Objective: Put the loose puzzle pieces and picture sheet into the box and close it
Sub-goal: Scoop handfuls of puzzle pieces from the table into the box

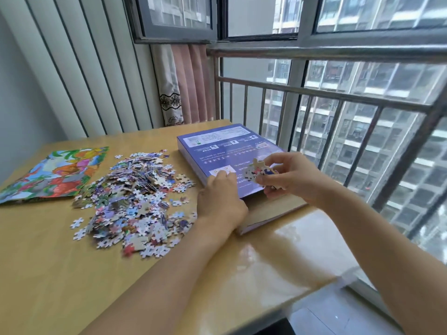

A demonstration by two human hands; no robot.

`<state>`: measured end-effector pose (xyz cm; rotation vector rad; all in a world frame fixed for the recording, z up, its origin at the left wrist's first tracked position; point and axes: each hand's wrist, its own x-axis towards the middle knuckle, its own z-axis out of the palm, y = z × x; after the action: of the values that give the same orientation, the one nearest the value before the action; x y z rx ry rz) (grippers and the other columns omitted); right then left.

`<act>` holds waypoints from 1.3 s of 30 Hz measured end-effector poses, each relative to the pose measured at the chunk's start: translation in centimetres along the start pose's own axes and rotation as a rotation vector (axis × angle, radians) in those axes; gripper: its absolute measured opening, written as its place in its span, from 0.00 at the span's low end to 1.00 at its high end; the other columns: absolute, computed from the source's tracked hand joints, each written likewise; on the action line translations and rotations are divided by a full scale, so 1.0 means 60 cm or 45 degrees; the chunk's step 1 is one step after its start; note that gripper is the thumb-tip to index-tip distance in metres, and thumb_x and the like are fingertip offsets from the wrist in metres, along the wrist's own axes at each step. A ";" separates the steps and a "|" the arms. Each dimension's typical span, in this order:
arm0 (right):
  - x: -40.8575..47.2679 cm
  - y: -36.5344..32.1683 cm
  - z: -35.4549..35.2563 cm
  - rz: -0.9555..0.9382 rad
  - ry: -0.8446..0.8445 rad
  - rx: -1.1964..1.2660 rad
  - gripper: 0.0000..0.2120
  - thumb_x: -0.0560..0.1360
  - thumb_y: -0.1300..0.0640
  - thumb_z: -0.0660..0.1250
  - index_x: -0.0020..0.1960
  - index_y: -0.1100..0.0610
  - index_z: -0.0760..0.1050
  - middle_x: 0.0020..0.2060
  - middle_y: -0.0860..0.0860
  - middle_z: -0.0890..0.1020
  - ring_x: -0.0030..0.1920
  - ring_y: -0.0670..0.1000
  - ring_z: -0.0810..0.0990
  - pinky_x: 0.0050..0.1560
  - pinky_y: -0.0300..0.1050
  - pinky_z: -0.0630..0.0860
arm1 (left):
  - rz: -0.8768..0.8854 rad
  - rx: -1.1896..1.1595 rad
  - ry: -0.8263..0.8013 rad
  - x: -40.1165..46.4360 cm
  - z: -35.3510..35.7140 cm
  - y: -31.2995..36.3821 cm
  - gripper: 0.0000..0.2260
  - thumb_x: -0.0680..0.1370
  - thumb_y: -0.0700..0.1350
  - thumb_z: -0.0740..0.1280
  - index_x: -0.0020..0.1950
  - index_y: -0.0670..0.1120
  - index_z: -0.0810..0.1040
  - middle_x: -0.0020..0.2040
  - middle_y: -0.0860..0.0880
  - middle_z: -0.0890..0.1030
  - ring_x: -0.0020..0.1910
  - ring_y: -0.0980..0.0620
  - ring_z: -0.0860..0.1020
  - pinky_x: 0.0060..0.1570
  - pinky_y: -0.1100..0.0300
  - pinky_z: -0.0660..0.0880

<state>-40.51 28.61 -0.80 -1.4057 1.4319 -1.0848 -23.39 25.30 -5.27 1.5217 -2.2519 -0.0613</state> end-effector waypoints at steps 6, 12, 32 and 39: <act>-0.002 -0.029 -0.027 -0.236 -0.065 -0.219 0.09 0.72 0.65 0.76 0.50 0.63 0.79 0.40 0.62 0.84 0.37 0.58 0.84 0.41 0.50 0.85 | 0.062 -0.113 0.133 0.039 -0.071 -0.022 0.02 0.72 0.42 0.69 0.40 0.47 0.79 0.39 0.48 0.78 0.41 0.44 0.76 0.40 0.56 0.71; 0.014 -0.112 -0.037 -0.638 0.152 -1.076 0.09 0.73 0.57 0.77 0.52 0.50 0.81 0.38 0.46 0.82 0.34 0.46 0.81 0.33 0.40 0.78 | 0.042 -0.359 0.127 0.101 -0.192 -0.043 0.07 0.70 0.40 0.75 0.46 0.50 0.88 0.42 0.53 0.85 0.44 0.56 0.80 0.48 0.63 0.73; 0.062 -0.160 -0.029 -0.663 -0.072 -1.591 0.13 0.76 0.57 0.72 0.60 0.48 0.80 0.45 0.48 0.84 0.43 0.50 0.82 0.45 0.52 0.82 | 0.052 -0.446 0.027 0.127 -0.240 -0.055 0.04 0.71 0.42 0.77 0.44 0.49 0.88 0.41 0.54 0.85 0.45 0.61 0.80 0.46 0.65 0.75; 0.046 -0.156 -0.034 -0.319 -0.360 -1.426 0.24 0.80 0.40 0.63 0.74 0.41 0.68 0.67 0.42 0.76 0.63 0.48 0.76 0.65 0.49 0.74 | 0.056 -0.451 0.026 0.123 -0.240 -0.052 0.04 0.71 0.42 0.78 0.44 0.50 0.88 0.40 0.54 0.85 0.45 0.61 0.79 0.48 0.65 0.74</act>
<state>-39.93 25.90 8.80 -2.4296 1.7397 -0.0966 -17.73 20.23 9.38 1.2780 -2.1188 -0.4066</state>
